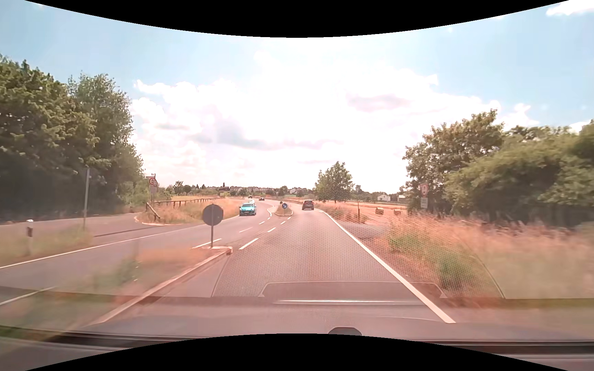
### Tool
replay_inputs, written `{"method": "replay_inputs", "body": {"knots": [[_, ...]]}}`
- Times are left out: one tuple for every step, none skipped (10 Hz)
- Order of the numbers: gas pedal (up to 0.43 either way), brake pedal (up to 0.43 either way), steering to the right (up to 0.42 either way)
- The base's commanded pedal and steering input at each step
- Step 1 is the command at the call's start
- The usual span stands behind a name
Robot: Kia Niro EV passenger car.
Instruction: Follow the waypoints while adhering to traffic rules and regulations
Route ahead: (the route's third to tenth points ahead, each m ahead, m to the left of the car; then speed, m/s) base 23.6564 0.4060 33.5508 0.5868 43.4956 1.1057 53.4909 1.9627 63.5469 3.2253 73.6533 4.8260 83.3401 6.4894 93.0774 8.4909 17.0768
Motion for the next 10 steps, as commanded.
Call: {"method": "replay_inputs", "body": {"knots": [[0.047,0.000,-0.002],[0.047,0.000,-0.003],[0.047,0.000,-0.003],[0.047,0.000,-0.003],[0.047,0.000,-0.004],[0.047,0.000,-0.004],[0.047,0.000,-0.005],[0.047,0.000,-0.008],[0.047,0.000,-0.010],[0.047,0.000,-0.011]]}}
